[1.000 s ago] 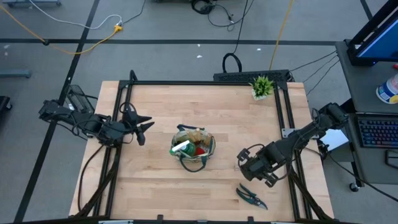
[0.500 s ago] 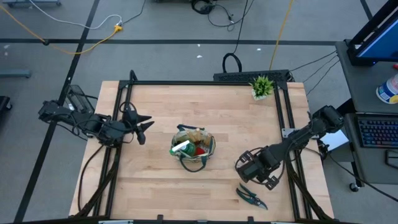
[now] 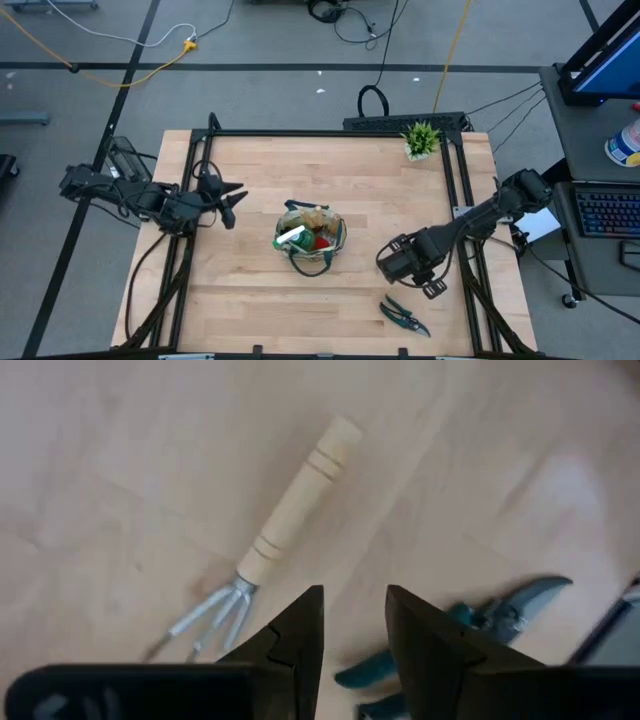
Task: Pick & Place Garden tools in Gardening bag
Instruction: Put the brown hand rake into the white gardening bag
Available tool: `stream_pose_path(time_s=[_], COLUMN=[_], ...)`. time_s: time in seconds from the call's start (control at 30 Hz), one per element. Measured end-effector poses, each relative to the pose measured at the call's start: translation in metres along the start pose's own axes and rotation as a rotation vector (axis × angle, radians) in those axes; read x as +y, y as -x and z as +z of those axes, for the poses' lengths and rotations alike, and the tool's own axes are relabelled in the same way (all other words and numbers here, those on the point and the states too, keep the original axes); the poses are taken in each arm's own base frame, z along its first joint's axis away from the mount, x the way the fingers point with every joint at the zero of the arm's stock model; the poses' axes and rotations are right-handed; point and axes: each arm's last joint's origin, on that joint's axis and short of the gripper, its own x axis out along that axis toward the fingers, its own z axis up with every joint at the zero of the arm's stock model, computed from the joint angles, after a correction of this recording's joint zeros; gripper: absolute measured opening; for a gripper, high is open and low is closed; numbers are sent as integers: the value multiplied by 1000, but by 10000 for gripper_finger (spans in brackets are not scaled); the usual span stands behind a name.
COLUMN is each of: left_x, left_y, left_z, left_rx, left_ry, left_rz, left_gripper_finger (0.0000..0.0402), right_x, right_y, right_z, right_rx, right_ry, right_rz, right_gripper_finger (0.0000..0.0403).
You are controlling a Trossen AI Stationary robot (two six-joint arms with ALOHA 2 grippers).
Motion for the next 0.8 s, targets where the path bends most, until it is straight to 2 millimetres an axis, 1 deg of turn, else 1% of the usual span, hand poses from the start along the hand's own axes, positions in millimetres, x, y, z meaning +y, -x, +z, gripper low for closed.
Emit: stream_pose_path(time_s=[0.23, 0.47, 0.8], left_x=[2, 4, 4], left_y=[-2, -2, -3], left_z=[1, 1, 1], left_rx=[-2, -3, 3], left_ry=[8, 15, 16], left_rz=[21, 34, 25], left_gripper_finger=[129, 129, 129], right_x=[5, 10, 19], right_y=[-5, -13, -37], right_z=[2, 4, 12], right_rx=[1, 3, 18], right_ry=[-62, -75, -86], right_rz=[-57, -43, 6], right_gripper_finger=[100, 100, 100])
